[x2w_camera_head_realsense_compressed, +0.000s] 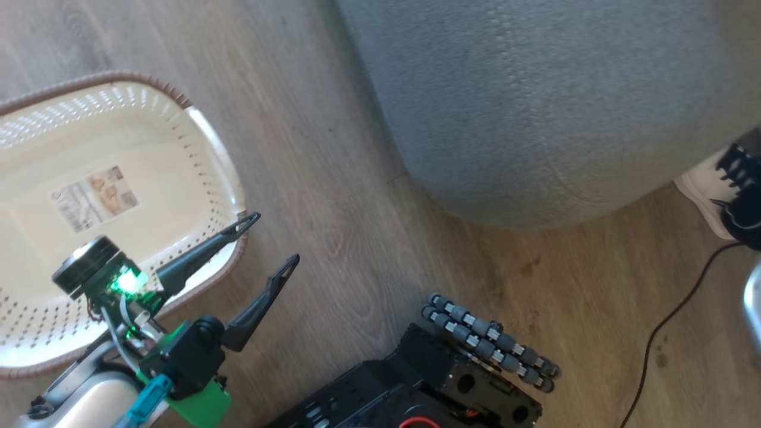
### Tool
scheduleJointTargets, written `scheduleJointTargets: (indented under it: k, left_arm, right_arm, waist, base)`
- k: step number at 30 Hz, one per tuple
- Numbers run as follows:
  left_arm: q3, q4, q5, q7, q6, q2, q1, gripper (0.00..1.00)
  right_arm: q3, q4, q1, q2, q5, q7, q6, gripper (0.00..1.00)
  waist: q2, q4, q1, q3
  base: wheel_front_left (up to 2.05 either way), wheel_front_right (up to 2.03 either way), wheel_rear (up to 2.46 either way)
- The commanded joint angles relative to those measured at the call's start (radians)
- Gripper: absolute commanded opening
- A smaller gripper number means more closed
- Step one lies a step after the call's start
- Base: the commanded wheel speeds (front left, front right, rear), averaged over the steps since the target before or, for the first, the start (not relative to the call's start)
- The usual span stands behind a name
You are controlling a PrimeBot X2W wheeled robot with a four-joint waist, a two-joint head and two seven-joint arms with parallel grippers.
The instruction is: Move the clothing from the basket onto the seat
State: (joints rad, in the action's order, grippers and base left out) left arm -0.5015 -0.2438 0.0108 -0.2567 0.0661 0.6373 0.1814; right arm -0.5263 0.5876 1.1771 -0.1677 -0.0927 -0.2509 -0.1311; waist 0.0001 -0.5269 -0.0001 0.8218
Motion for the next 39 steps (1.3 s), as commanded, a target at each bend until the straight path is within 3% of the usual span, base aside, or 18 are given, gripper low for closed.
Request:
scheduleJointTargets:
  k: [1, 7, 14, 22, 30, 31, 32, 33, 39]
  left_arm:
    - [0.024, -0.037, 0.007, -0.005, -0.007, 0.014, -0.008, 1.0]
    - [0.017, -0.043, 0.006, -0.005, -0.007, 0.015, -0.002, 1.0]
    - [0.022, -0.045, 0.013, -0.005, -0.013, 0.001, 0.024, 1.0]
    - [0.032, -0.046, 0.017, -0.005, -0.019, -0.004, 0.04, 1.0]
    - [0.035, -0.038, 0.02, -0.005, -0.02, -0.009, 0.049, 1.0]
    - [0.035, -0.036, 0.021, -0.005, -0.019, -0.011, 0.051, 1.0]
    - [0.035, -0.034, 0.022, -0.005, -0.019, -0.013, 0.053, 1.0]
    - [0.034, -0.032, 0.023, -0.005, -0.018, -0.015, 0.056, 1.0]
    - [0.023, -0.015, 0.026, -0.005, -0.01, -0.036, 0.073, 1.0]
  right_arm:
    - [-0.054, 0.002, 0.046, -0.026, -0.027, 0.011, 0.0, 0.0]
    - [-0.251, 0.104, 0.174, -0.019, -0.148, 0.048, 0.0, 0.0]
    - [-0.436, 0.121, 0.247, -0.016, -0.284, 0.06, 0.0, 0.0]
    - [-0.598, 0.178, 0.275, 0.029, -0.482, 0.166, 0.0, 0.0]
    - [-0.679, 0.209, 0.3, 0.056, -0.544, 0.178, 0.0, 0.0]
    - [-0.682, 0.211, 0.303, 0.057, -0.548, 0.173, 0.0, 0.13]
    - [-0.683, 0.209, 0.305, 0.057, -0.552, 0.167, 0.0, 0.94]
    - [-0.684, 0.209, 0.308, 0.056, -0.555, 0.165, 0.0, 1.0]
    - [-0.659, 0.226, 0.306, 0.048, -0.567, 0.182, 0.0, 1.0]
  waist:
    - [-0.0001, 0.021, 0.0001, 0.017]
    - [-0.0001, 0.056, 0.0001, 0.057]
    - [-0.0001, 0.098, 0.0001, 0.093]
    - [-0.0001, 0.128, 0.0001, 0.132]
    - [-0.0001, 0.13, 0.0001, 0.141]
    - [-0.0001, 0.131, 0.0001, 0.14]
    - [-0.0001, 0.131, 0.0001, 0.139]
    - [-0.0001, 0.131, 0.0001, 0.136]
    - [-0.0001, 0.138, 0.0001, 0.11]
  base:
    - [0.0, 0.0, 0.0]
    - [0.0, 0.0, 0.0]
    - [0.0, 0.0, 0.0]
    - [0.0, 0.0, 0.0]
    - [0.0, 0.0, 0.0]
    - [0.0, 0.0, 0.0]
    - [0.0, 0.0, 0.0]
    - [0.0, 0.0, 0.0]
    - [0.0, 0.0, 0.0]
